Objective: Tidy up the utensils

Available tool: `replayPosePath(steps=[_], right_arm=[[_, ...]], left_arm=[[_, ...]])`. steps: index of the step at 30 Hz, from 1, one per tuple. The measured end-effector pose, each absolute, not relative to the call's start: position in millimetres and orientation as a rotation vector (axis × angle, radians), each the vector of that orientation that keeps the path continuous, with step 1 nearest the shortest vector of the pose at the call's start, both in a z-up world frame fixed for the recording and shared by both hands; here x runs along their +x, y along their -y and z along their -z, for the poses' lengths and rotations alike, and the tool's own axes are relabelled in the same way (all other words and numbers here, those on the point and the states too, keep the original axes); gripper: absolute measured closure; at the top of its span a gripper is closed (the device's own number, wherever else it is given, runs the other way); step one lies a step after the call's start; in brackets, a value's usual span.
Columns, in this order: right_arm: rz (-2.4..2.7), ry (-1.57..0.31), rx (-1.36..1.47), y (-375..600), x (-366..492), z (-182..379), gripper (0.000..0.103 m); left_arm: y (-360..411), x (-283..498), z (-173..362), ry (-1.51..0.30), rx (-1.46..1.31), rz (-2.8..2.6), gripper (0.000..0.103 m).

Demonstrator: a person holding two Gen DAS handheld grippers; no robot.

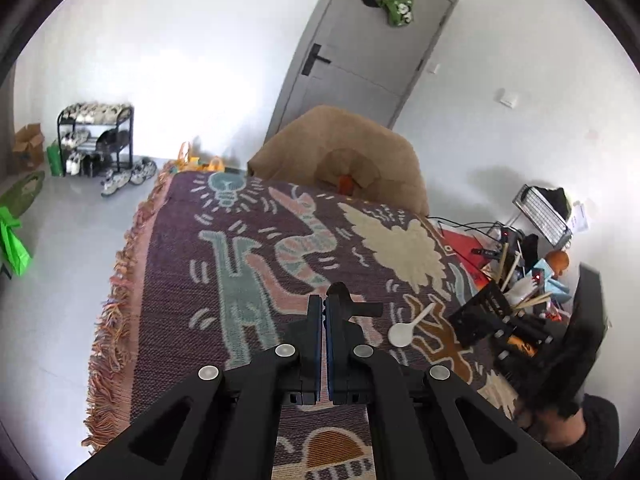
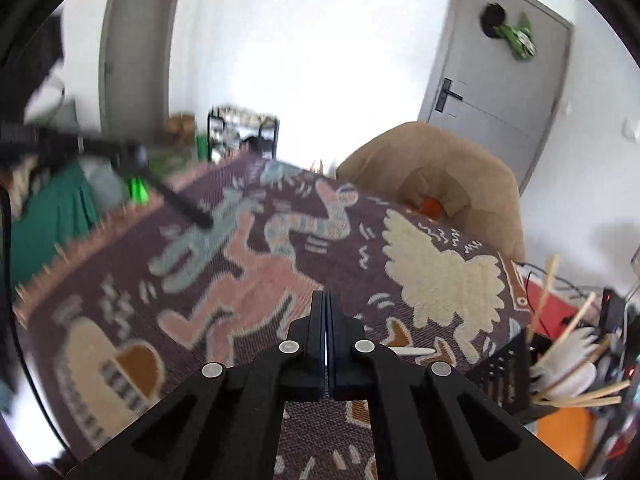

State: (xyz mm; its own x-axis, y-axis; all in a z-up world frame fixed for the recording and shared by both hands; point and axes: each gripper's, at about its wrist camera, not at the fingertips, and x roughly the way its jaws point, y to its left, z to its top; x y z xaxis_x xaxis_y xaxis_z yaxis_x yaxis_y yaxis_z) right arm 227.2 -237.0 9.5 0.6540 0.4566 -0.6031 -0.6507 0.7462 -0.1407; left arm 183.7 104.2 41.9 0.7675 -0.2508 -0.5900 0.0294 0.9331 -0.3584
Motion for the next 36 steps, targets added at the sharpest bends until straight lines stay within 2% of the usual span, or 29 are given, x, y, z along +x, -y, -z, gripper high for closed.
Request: replayPosePath(steps=[4,5,6,7,8,13,18,27,31,33,36], right_arm=[[-0.659,-0.601,-0.385,241.6,226.3,-13.5,0.1],[-0.651,-0.614,-0.408,239.2,227.4,-7.9,0.085],[-0.651,-0.624,-0.427,236.0,228.6,-1.0,0.057],[-0.645,-0.621,-0.44,235.3,229.2,4.0,0.048],[-0.64,-0.616,-0.454,234.4,230.3,10.4,0.044],[-0.659,-0.672,-0.535,216.5,240.1,49.4,0.047],[-0.642,-0.723,-0.648,196.2,249.5,83.3,0.065],[-0.567,-0.719,-0.78,173.2,263.0,110.0,0.068],[-0.546,-0.712,-0.811,169.3,265.2,115.6,0.079],[-0.553,-0.718,-0.828,166.7,263.7,117.2,0.095],[-0.559,-0.717,-0.845,164.0,259.9,117.8,0.097]], left_arm=[[-94.1,181.8,-50.0,-0.668,-0.332,0.173,0.103],[-93.6,181.6,-50.5,-0.667,-0.334,0.173,0.103],[-93.7,181.7,-50.6,-0.666,-0.336,0.172,0.103],[-94.6,181.6,-49.9,-0.666,-0.339,0.17,0.103],[-95.3,181.2,-49.7,-0.666,-0.341,0.168,0.103],[-105.5,182.8,-41.2,-0.678,-0.342,0.148,0.103],[-117.0,185.3,-29.1,-0.693,-0.358,0.138,0.103],[-138.3,186.8,-10.5,-0.717,-0.408,0.137,0.103],[-141.8,185.9,-7.5,-0.72,-0.417,0.138,0.103],[-142.6,185.2,-8.1,-0.718,-0.419,0.14,0.103],[-142.5,184.1,-10.8,-0.712,-0.421,0.145,0.103]])
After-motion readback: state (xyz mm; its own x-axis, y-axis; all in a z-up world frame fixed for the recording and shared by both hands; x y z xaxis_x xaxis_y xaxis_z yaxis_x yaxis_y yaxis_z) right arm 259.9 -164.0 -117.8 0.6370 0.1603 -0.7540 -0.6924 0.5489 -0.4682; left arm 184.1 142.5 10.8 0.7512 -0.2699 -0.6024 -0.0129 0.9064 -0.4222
